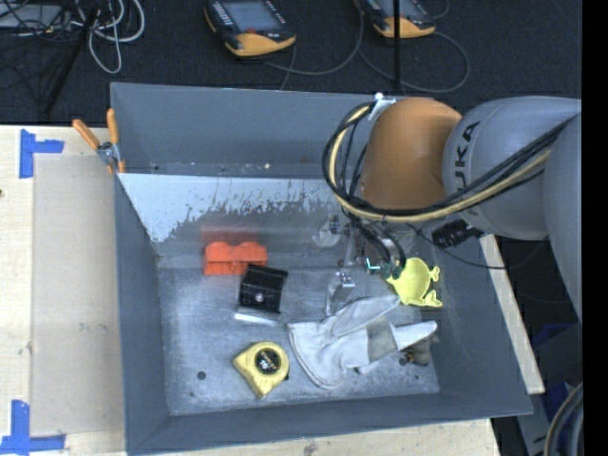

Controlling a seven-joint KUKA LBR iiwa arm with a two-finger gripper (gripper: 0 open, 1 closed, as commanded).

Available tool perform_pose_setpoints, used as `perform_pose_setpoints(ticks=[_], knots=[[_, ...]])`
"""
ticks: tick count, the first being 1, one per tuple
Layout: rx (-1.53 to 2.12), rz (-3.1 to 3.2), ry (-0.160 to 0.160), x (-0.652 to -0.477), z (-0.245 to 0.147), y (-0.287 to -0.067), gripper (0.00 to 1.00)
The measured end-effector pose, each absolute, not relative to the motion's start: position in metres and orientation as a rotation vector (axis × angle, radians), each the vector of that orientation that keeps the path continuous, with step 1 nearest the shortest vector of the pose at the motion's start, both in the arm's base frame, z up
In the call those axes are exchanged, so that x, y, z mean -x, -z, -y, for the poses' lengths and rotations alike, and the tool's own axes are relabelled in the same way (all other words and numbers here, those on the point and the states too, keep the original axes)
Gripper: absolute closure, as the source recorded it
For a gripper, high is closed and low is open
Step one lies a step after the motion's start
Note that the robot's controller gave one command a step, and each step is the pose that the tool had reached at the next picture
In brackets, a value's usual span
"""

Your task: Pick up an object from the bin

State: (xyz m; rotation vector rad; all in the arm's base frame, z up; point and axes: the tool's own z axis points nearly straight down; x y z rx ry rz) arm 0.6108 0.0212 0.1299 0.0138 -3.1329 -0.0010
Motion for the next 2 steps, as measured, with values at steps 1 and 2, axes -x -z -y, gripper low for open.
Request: perform_pose_setpoints(ticks=[1,2], knots=[[-0.014,3.136,0.001,-0.611,-0.021,-0.132,0.0],[-0.497,3.104,0.001,-0.555,-0.008,-0.083,0.0]])
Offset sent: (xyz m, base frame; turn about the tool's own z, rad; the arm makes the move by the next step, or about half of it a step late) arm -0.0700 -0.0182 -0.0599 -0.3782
